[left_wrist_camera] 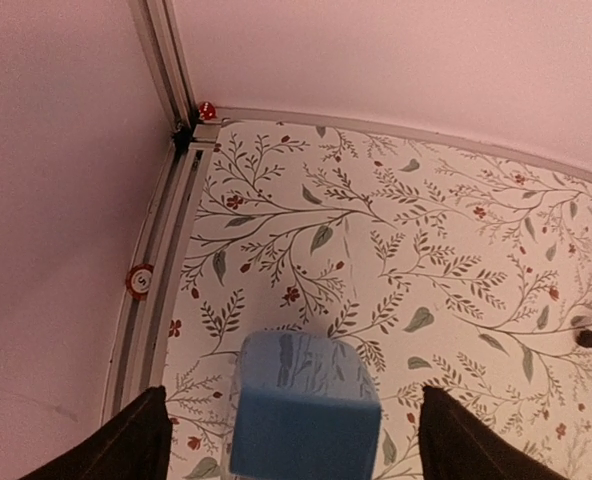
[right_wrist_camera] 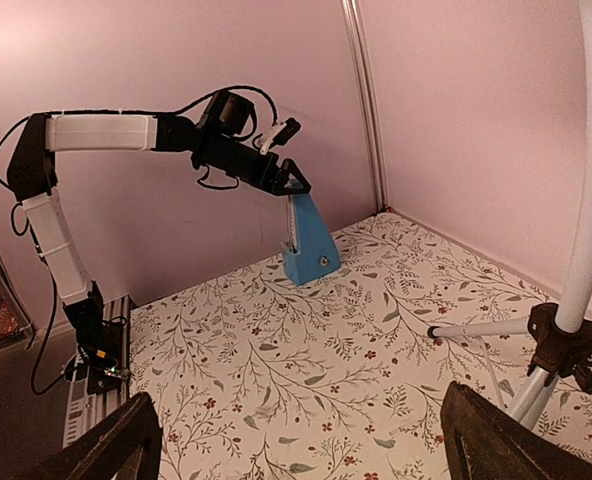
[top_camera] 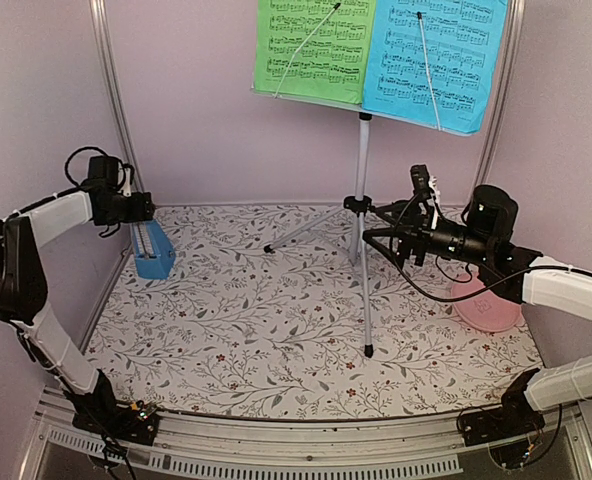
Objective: Set up the instrument practice props
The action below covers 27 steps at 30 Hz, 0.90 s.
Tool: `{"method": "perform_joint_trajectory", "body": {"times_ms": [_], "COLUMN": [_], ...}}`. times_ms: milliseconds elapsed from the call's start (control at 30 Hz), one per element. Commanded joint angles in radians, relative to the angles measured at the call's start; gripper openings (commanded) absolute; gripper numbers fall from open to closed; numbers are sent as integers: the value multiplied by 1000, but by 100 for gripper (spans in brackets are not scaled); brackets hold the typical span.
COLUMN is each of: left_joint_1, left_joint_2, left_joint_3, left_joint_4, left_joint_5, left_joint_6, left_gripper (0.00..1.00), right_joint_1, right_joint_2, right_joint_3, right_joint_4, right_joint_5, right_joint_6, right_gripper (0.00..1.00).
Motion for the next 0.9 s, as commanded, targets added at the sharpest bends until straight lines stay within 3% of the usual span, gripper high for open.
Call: {"method": "perform_joint_trajectory", "body": {"times_ms": [0, 300, 467, 700, 867], "left_joint_1": [6, -34, -126, -252, -380], "left_joint_2": [6, -12, -84, -198, -260], "left_joint_3": [-34, -84, -129, -157, -175], "left_joint_4": [45, 37, 53, 58, 61], "left_joint_5": [65, -39, -106, -77, -42], "left_joint_6": [-32, -82, -99, -168, -207], "left_gripper": [80, 44, 28, 13, 10], "right_joint_1": [7, 7, 8, 6, 7], "right_joint_2": [2, 4, 12, 34, 64], "right_joint_3": [8, 12, 18, 33, 32], "right_joint_4": [32, 41, 48, 62, 87], "right_joint_5": [0, 1, 0, -9, -15], "right_joint_6": [18, 38, 39, 48, 61], "right_gripper": [99, 99, 99, 99, 99]}}
